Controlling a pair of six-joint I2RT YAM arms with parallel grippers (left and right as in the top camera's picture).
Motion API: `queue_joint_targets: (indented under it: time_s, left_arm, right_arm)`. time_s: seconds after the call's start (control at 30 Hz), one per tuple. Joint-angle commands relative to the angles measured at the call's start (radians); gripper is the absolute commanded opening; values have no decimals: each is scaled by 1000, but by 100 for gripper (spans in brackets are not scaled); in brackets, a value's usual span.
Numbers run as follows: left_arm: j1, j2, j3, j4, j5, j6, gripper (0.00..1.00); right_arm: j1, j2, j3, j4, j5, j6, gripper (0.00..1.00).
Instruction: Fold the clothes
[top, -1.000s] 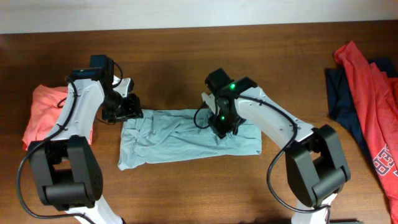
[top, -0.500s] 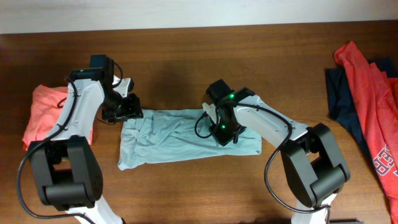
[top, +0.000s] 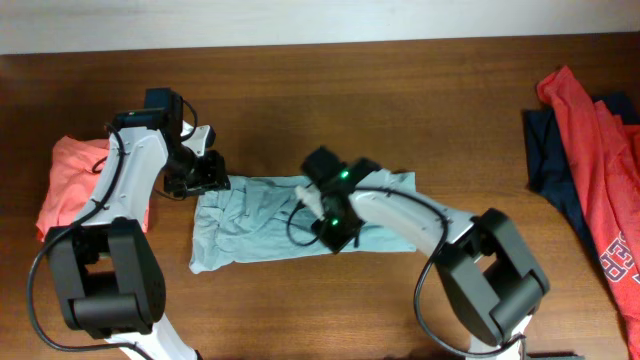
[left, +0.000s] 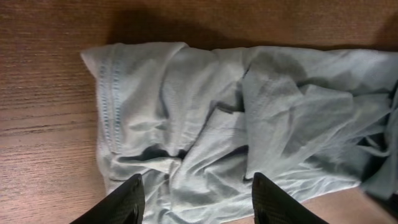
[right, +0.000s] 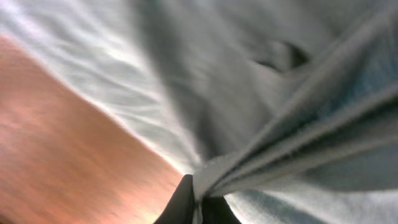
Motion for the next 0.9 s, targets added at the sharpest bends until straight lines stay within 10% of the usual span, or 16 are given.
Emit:
queue_joint_targets:
  time_s: [0.0, 0.07, 0.13, 0.53, 0.87]
  left_arm:
    - [2, 3, -6, -2, -3, 15, 55]
    - [2, 3, -6, -2, -3, 15, 56]
    - [2, 3, -6, -5, -3, 15, 56]
    - [2, 3, -6, -9, -3, 15, 55]
    - [2, 3, -6, -8, -3, 15, 55]
  right_arm:
    - [58, -16, -6, 26, -32, -11, 12]
    - [75, -16, -6, 39, -32, -10, 27]
    - [83, -16, -6, 43, -32, -11, 68]
    - [79, -75, 60, 0, 271, 79, 99]
    - [5, -100, 146, 87, 177, 108, 98]
